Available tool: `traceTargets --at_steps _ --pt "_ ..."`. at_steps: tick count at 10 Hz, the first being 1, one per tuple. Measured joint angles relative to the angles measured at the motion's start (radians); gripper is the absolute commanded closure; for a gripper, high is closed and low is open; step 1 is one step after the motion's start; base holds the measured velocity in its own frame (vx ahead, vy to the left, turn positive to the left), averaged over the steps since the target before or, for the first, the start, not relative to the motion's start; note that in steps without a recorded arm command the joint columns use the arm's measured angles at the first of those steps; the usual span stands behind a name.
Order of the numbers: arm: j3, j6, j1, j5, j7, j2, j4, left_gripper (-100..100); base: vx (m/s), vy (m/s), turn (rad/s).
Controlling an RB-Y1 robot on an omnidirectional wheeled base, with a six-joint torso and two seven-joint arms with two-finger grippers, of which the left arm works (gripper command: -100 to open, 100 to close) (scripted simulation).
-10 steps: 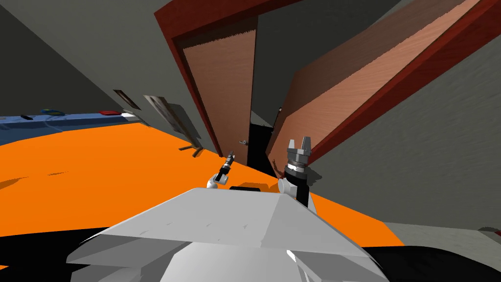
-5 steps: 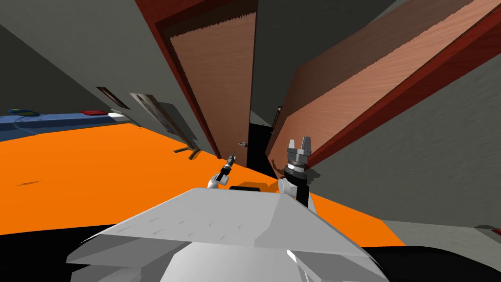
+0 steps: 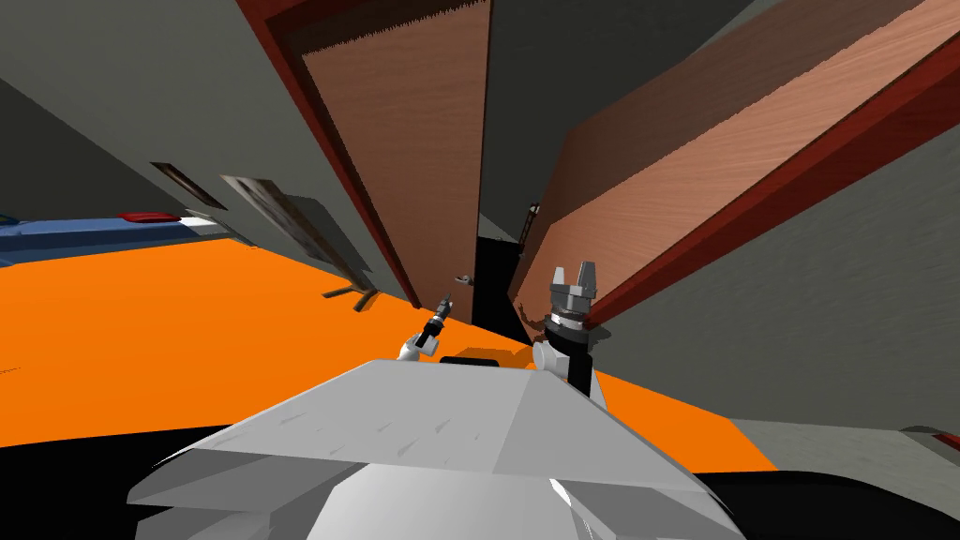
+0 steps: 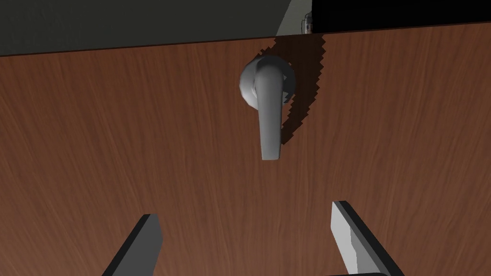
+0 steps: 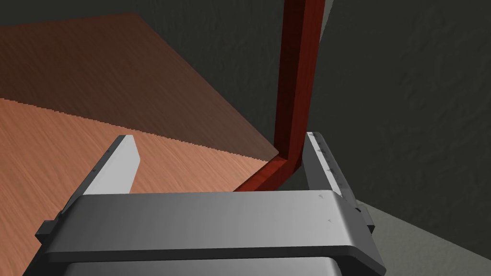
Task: Push the door open
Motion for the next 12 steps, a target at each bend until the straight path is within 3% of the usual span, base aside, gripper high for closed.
traceTargets --at_steps 4,12 --pt "-0.011 -0.017 -0.038 0.000 0.002 -0.006 0.089 -100 0.094 0.031 -0.039" --pt "0.003 -0.028 -0.034 0.005 -0.010 -0.010 0.103 -100 0.177 -0.032 -0.028"
